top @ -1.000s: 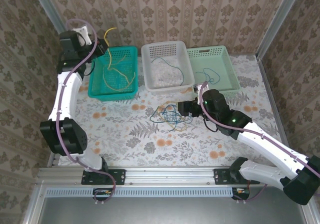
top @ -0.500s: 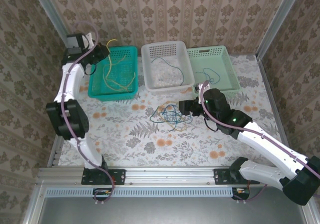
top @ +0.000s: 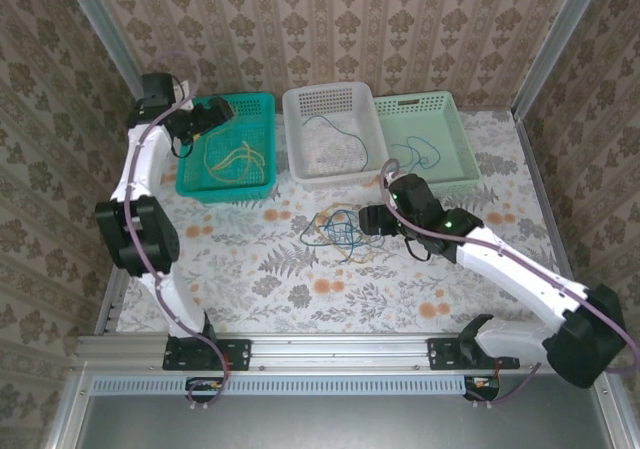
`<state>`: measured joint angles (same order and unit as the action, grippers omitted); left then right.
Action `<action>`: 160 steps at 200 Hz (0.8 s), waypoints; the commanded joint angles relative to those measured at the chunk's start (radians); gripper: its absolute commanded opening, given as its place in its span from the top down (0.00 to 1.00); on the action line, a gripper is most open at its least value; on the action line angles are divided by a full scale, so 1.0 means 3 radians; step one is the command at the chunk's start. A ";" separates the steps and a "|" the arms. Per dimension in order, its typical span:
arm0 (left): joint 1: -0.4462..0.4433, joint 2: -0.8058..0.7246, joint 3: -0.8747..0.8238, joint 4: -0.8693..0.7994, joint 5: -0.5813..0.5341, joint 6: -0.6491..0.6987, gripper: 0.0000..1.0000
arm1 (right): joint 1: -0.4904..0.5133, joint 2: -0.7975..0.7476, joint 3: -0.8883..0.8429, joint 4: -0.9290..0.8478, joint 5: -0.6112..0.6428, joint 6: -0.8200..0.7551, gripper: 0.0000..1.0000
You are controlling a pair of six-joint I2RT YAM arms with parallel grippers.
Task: Untangle the cables
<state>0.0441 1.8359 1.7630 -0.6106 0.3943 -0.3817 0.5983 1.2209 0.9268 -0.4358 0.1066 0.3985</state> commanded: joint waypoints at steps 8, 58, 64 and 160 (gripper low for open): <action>-0.0286 -0.0699 -0.0425 0.0265 -0.0358 0.0268 0.00 | -0.0227 0.0380 0.0155 -0.0138 0.0086 -0.0311 0.28; -0.1044 -0.1681 -0.1669 0.0776 -0.0828 0.0337 0.00 | -0.0379 0.1186 0.0765 -0.0505 -0.0148 -0.0442 0.38; -0.1111 -0.1795 -0.1820 0.0840 -0.0869 0.0311 0.00 | -0.0379 0.1212 0.0786 -0.0526 -0.0224 -0.0378 0.38; -0.1839 -0.2312 -0.2823 0.0851 -0.0831 0.0049 0.08 | -0.0517 0.0998 0.0365 -0.0361 -0.0718 0.0182 0.39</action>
<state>-0.4824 1.1046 0.9337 -0.3889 0.1192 -0.3241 0.4458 1.5364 1.0447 -0.5423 -0.0551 0.3996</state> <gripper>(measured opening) 0.954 0.613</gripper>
